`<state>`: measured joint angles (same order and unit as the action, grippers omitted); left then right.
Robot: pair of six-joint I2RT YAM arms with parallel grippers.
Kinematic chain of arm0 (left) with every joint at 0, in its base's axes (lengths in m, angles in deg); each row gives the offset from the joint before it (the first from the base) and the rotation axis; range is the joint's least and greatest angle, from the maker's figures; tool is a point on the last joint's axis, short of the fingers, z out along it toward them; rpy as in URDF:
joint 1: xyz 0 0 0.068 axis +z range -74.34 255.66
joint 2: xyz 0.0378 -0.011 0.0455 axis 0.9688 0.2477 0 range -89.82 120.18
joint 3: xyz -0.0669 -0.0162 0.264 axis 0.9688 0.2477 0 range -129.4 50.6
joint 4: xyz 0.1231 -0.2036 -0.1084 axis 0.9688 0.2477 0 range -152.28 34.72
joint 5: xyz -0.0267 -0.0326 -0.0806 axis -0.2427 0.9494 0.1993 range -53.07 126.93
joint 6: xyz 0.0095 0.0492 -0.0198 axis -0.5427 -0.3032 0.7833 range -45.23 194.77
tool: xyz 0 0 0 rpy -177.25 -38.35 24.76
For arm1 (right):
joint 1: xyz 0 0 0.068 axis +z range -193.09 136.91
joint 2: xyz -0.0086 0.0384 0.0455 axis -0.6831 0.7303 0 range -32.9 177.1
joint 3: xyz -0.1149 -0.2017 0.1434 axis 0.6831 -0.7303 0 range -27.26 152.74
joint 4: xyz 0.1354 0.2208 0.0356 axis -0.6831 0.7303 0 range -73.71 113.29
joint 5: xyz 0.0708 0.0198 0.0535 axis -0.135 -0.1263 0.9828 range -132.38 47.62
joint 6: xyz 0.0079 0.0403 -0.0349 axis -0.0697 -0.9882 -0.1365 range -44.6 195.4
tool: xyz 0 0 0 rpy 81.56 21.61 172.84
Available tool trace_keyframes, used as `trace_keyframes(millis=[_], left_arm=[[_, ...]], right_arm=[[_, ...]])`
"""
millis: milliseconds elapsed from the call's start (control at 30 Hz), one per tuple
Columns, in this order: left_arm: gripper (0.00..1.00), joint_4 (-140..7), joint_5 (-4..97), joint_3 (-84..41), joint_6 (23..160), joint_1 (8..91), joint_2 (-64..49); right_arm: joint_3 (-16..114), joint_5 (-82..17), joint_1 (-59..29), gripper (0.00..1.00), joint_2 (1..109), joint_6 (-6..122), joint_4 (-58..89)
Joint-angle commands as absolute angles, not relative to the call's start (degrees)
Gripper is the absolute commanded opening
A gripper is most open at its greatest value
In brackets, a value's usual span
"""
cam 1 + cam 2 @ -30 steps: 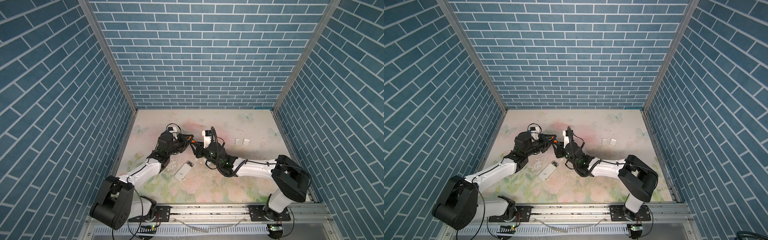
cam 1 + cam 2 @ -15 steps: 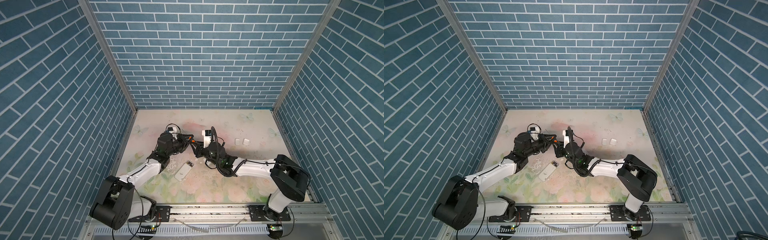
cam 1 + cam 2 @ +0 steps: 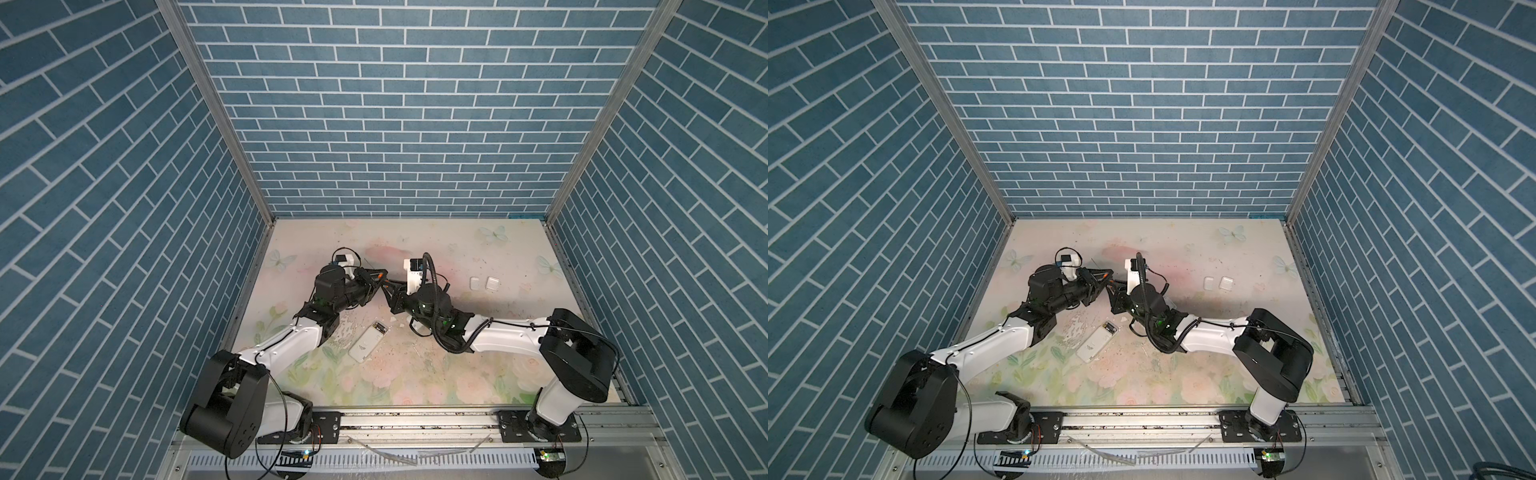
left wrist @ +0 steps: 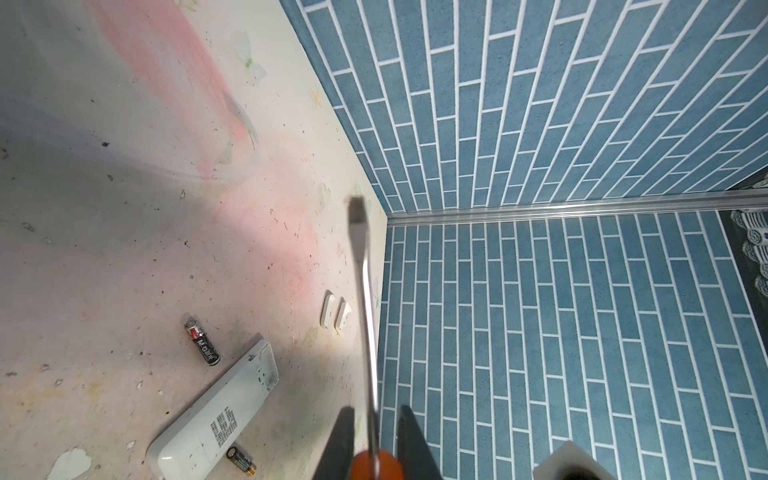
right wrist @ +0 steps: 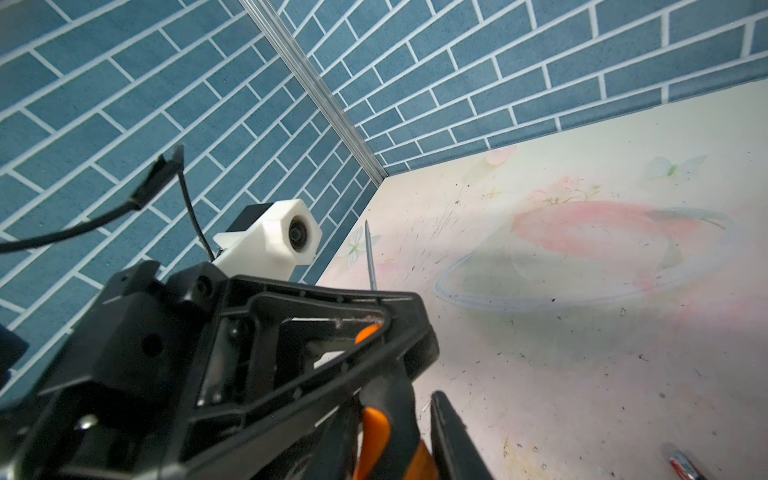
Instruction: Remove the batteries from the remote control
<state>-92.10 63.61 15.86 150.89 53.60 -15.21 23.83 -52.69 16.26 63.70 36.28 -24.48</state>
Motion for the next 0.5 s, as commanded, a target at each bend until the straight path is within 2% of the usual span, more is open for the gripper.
trace_keyframes(millis=[0, 67, 300, 400, 467], left_arm=[[0.00, -93.00, 64.79, 16.49, 150.50, 53.72, -14.59], [0.00, -92.91, 64.80, 16.50, 150.53, 53.63, -14.62], [0.00, -92.08, 64.56, 16.49, 150.27, 53.66, -14.63], [0.00, -91.91, 64.12, 16.34, 149.55, 53.90, -14.51], [0.08, -92.27, 63.81, 16.34, 148.80, 54.15, -14.26]], right_arm=[[26.73, -53.61, 16.06, 0.29, 65.01, 37.94, -27.96], [26.49, -54.03, 15.96, 0.26, 65.20, 38.02, -28.66], [25.40, -55.42, 15.71, 0.00, 64.28, 38.09, -29.34], [25.03, -54.53, 15.54, 0.00, 62.89, 38.04, -27.50], [25.03, -53.73, 15.36, 0.00, 61.63, 38.04, -25.04]])
